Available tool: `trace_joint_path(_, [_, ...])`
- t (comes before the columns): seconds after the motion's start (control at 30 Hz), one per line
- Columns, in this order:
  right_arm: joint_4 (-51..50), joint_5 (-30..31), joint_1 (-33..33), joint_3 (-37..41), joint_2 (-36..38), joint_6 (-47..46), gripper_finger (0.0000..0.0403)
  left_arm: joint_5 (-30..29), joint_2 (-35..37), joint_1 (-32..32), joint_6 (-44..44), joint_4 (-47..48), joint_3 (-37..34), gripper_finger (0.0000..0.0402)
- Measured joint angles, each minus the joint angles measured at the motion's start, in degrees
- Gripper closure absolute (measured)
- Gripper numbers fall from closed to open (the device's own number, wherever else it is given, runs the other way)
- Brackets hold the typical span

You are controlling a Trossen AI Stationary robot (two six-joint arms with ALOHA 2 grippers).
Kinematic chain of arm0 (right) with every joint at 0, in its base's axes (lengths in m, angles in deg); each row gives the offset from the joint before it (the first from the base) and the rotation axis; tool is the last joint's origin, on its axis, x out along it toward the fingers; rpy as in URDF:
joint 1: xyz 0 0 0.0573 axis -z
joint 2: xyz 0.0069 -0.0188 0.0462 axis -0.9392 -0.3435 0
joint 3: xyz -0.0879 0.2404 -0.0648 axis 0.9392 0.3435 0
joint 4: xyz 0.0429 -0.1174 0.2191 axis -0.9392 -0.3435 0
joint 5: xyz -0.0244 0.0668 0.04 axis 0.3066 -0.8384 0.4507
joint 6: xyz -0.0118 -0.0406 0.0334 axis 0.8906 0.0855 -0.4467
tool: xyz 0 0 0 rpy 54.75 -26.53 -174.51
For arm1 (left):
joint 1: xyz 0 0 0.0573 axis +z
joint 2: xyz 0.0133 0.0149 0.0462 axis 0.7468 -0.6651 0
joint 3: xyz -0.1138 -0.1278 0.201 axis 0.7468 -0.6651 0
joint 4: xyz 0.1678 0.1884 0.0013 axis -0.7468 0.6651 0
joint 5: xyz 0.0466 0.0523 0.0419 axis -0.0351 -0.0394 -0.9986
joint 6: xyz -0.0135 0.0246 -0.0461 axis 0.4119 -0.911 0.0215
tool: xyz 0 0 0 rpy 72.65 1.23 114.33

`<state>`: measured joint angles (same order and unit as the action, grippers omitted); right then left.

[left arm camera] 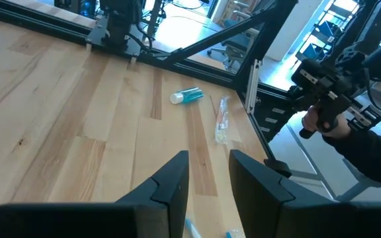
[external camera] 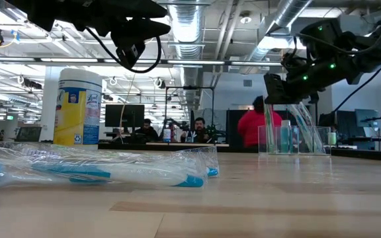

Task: Pick & Place toothbrushing station
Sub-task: Put the bottom green toothbrush into the left transparent organizer, then put the left orange toothbrush into the left transparent organizer

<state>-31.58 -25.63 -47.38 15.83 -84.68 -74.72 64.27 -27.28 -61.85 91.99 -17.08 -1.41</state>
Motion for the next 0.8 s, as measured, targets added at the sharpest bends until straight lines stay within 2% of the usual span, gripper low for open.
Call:
trace_joint_path(0.33, [-0.4,0.2,0.1,0.0,1.8,2.3,0.0343,0.0,0.0,0.0,0.0,0.0,0.0,0.0298])
trace_joint_path(0.63, [-6.1,0.6,0.1,0.0,8.7,2.5,0.026,0.0,0.0,0.0,0.0,0.0,0.0,0.0298])
trace_joint_path(0.8, [-9.4,0.8,-0.5,0.0,13.8,3.0,0.0229,0.0,0.0,0.0,0.0,0.0,0.0,0.0298])
